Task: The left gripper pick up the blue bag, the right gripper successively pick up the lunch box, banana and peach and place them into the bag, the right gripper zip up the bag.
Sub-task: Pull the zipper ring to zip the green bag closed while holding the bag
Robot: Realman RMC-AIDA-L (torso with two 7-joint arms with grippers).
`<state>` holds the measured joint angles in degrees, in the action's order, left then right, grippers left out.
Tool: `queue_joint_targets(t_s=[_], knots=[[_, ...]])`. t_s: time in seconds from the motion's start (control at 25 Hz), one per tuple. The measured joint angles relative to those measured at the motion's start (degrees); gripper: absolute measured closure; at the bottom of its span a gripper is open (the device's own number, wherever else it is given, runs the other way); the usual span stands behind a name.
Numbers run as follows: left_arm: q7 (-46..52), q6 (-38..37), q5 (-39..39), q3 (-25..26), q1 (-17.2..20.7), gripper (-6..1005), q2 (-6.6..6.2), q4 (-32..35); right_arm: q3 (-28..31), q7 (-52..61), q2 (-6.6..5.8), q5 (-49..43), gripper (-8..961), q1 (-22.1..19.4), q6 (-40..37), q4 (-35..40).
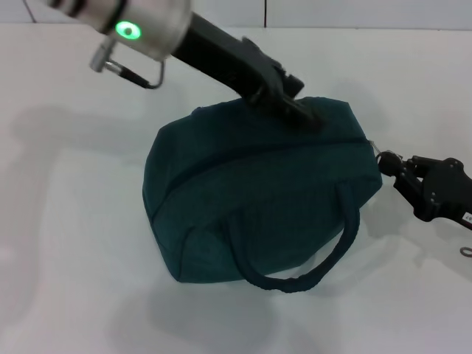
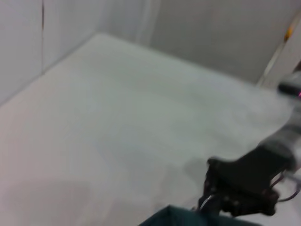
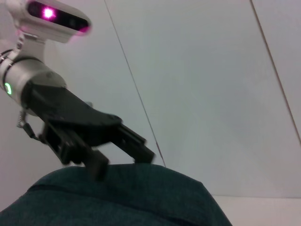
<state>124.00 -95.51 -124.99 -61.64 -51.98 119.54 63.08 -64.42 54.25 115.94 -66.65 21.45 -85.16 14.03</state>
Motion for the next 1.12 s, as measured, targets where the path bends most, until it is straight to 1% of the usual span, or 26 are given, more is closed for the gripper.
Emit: queue_joint_targets(t_s=[0.08,0.24,0.32,0.52,0.72,1.12], knots=[[1.2,1.8,-1.7,-2.1,-0.8,447,-0.07,-0.9,0.1,-0.3,0.05,0.0,863,-0.2,-0.4,0.0],[2.9,3.3,-4.6,-2.8,-1.6,287,0.0,-1.7,0.3,-0.6,0.07,0.0,858,-0.5,-1.3,0.0],[3.3,3.4,-4.7,-2.8,-1.6,260,-0.04,-1.8,0.4,-0.6,0.07,0.1,856,-0.5,-1.4,0.0],[3.1,3.4,-5.5,-2.8,-1.8,290,-0.13,-1.8,0.5,-1.0,-0.04,0.9,850,-0.5,-1.1,0.0],[3.1,3.1,-6.2,-2.9,-1.8,467,-0.16,-1.8,0.6,-1.4,-0.12,1.8,844,-0.5,-0.8,0.0],[2.8,3.0,-5.9,-2.9,-1.5,704,-0.18,-1.8,0.6,-1.4,-0.19,3.0,832,-0.4,-0.1,0.0]])
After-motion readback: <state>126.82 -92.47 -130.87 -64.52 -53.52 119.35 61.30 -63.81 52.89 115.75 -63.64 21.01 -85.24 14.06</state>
